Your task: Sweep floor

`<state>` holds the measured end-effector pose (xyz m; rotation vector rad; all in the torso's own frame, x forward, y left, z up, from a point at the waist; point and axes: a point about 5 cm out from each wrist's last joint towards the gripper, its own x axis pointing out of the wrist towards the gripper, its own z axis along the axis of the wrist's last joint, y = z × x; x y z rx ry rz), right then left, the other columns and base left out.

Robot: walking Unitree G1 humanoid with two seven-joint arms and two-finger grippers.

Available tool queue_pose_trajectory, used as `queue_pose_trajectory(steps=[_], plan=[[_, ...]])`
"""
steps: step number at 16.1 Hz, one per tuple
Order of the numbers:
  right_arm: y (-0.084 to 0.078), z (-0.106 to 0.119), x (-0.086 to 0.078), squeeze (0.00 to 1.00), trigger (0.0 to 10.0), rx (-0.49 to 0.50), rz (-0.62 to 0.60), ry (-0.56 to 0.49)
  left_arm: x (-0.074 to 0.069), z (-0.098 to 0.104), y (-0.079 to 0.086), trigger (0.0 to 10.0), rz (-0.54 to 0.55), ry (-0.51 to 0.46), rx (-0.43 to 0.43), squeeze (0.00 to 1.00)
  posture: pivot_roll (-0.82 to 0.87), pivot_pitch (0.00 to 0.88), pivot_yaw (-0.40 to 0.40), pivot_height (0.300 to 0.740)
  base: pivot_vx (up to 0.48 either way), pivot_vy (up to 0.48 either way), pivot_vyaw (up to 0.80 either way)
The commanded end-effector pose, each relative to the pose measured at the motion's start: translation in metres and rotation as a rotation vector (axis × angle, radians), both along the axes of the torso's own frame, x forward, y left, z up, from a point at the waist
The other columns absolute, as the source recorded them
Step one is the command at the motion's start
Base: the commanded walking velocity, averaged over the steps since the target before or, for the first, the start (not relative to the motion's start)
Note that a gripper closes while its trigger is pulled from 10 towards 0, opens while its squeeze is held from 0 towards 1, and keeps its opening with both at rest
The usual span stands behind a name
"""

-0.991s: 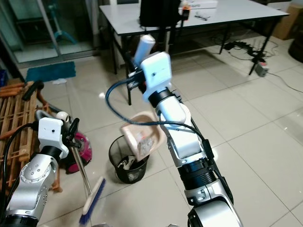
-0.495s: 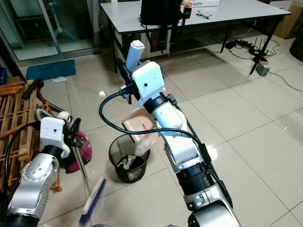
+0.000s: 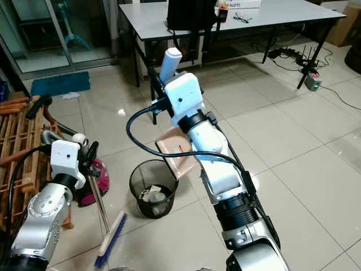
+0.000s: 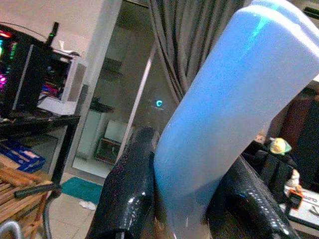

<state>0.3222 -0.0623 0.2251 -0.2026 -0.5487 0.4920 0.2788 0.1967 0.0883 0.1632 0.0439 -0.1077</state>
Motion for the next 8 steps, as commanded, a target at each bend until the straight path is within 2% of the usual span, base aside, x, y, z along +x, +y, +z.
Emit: queue_pose_trajectory(steps=[1, 3, 4, 5, 6, 7, 8], plan=[[-0.006, 0.015, 0.0, 0.0, 10.0, 0.026, -0.02, -0.071, 0.004, 0.005, -0.003, 10.0, -0.014, -0.014, 0.01, 0.0, 0.0, 0.0, 0.032, 0.74, 0.0, 0.0, 0.0], [-0.037, 0.022, 0.008, 0.0, 10.0, 0.096, -0.21, -0.079, 0.004, 0.002, -0.006, 10.0, -0.052, 0.016, 0.013, 0.0, 0.01, 0.0, 0.029, 0.74, 0.0, 0.0, 0.0], [-0.07, 0.031, 0.014, 0.0, 10.0, 0.193, -0.369, -0.068, 0.001, -0.002, -0.012, 10.0, -0.12, 0.049, 0.018, 0.0, 0.0, 0.0, 0.032, 0.74, 0.0, 0.0, 0.0], [-0.095, 0.039, 0.013, 0.0, 10.0, 0.217, -0.48, -0.094, -0.003, -0.007, -0.018, 10.0, -0.191, 0.084, 0.005, 0.0, 0.0, 0.0, 0.036, 0.74, 0.0, 0.0, 0.0], [-0.116, 0.04, 0.013, 0.0, 10.0, 0.195, -0.584, -0.086, -0.005, -0.01, -0.023, 10.0, -0.23, 0.108, -0.024, 0.0, 0.0, 0.0, 0.036, 0.74, 0.0, 0.0, 0.0], [-0.141, 0.031, 0.014, 0.0, 10.0, 0.183, -0.71, -0.019, -0.006, -0.013, -0.024, 10.0, -0.239, 0.125, -0.074, 0.0, -0.02, 0.0, 0.04, 0.74, 0.0, 0.0, -0.8], [-0.15, 0.026, 0.012, 0.0, 10.0, 0.184, -0.747, 0.008, -0.006, -0.014, -0.024, 10.0, -0.24, 0.127, -0.08, 0.0, -0.03, 0.0, 0.042, 0.74, 0.0, 0.0, -0.8]])
